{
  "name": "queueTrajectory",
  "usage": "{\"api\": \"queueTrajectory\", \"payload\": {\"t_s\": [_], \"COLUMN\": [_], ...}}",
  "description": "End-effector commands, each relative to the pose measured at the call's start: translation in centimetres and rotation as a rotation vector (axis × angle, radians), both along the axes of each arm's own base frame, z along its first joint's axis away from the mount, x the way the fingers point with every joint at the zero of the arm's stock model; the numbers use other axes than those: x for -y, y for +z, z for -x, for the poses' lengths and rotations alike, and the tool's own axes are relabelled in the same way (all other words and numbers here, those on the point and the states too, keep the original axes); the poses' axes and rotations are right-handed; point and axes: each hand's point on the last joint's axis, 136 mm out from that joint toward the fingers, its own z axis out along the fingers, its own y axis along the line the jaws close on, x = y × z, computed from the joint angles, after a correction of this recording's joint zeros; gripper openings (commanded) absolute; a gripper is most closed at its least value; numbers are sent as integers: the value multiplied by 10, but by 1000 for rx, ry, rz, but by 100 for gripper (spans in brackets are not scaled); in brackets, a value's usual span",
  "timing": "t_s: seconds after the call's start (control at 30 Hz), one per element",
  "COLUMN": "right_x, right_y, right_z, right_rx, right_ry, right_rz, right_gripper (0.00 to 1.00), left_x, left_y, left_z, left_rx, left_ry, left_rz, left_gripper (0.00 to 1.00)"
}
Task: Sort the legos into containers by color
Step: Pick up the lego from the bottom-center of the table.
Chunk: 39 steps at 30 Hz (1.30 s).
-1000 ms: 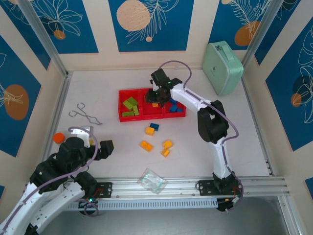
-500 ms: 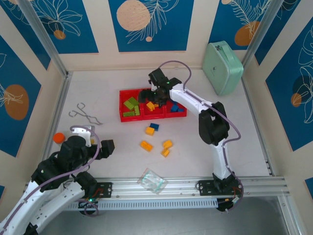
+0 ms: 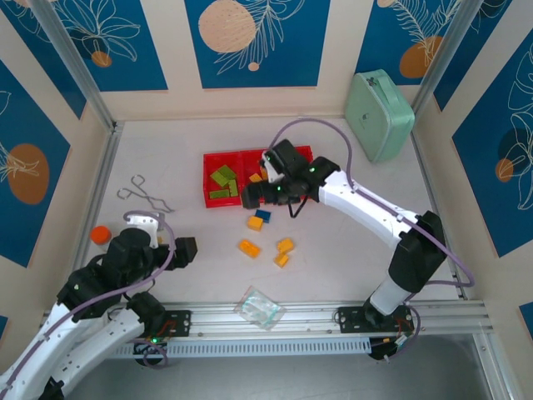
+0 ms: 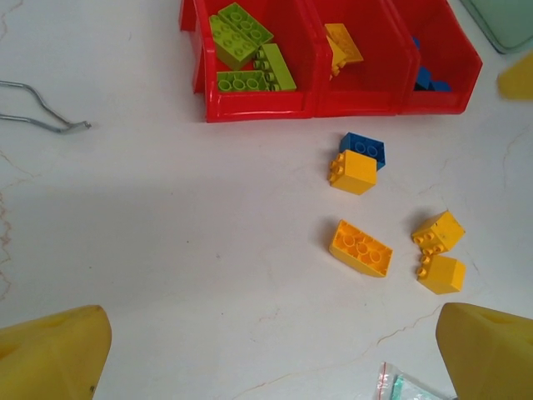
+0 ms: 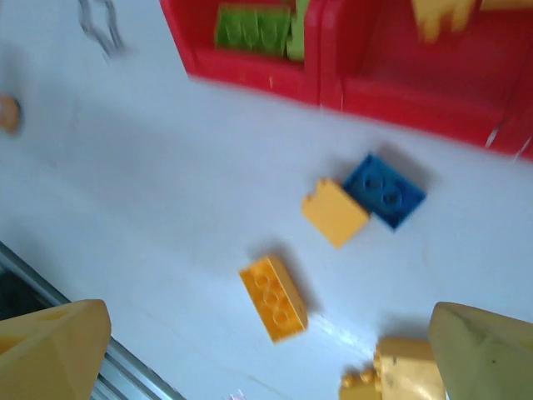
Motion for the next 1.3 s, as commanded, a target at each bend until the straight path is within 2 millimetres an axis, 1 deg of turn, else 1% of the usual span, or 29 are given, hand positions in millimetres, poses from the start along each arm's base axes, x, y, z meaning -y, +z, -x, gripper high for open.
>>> {"api": "queueTrajectory", "payload": {"t_s": [0.0, 0.13, 0.23, 0.37, 0.47, 0.57, 0.67, 0.77, 0.83, 0.9, 0.97, 1.07, 1.17, 1.27], "right_x": [-6, -10, -12, -21, -25, -31, -34, -34, -34, -34, -33, -35, -42, -48], "right_y": [-34, -69, -90, -112, -128, -143, -156, -168, -173, -173, -167, -146, -111, -69], "right_z": [37, 53, 50, 46, 43, 47, 46, 45, 48, 49, 51, 48, 37, 16], "right_rx": [-19, 40, 55, 79, 92, 86, 94, 95, 94, 96, 102, 123, 169, 218], "right_ry": [193, 356, 414, 489, 539, 593, 611, 620, 629, 625, 621, 601, 554, 467], "right_rz": [74, 207, 296, 390, 468, 519, 565, 615, 633, 638, 635, 606, 536, 419], "right_gripper": [98, 98, 98, 98, 95, 89, 74, 52, 40, 33, 27, 19, 16, 11], "left_x": [4, 3, 1, -9, -10, -10, -10, -10, -10, -11, -12, -12, -13, -12], "left_y": [0, 3, 5, 5, 5, 6, 7, 6, 6, 5, 6, 5, 5, 6], "left_z": [1, 2, 3, 3, 3, 3, 4, 4, 4, 4, 3, 3, 3, 4], "left_rx": [2, 12, 26, 31, 35, 39, 43, 41, 37, 37, 36, 37, 37, 39], "left_ry": [-26, -24, -14, 34, 38, 38, 35, 35, 37, 43, 46, 49, 51, 46], "left_rz": [2, 13, 25, 17, 18, 22, 22, 22, 24, 20, 17, 15, 13, 18], "left_gripper": [100, 100, 100, 100, 100, 100, 100, 100, 100, 100, 100, 100, 100, 100]}}
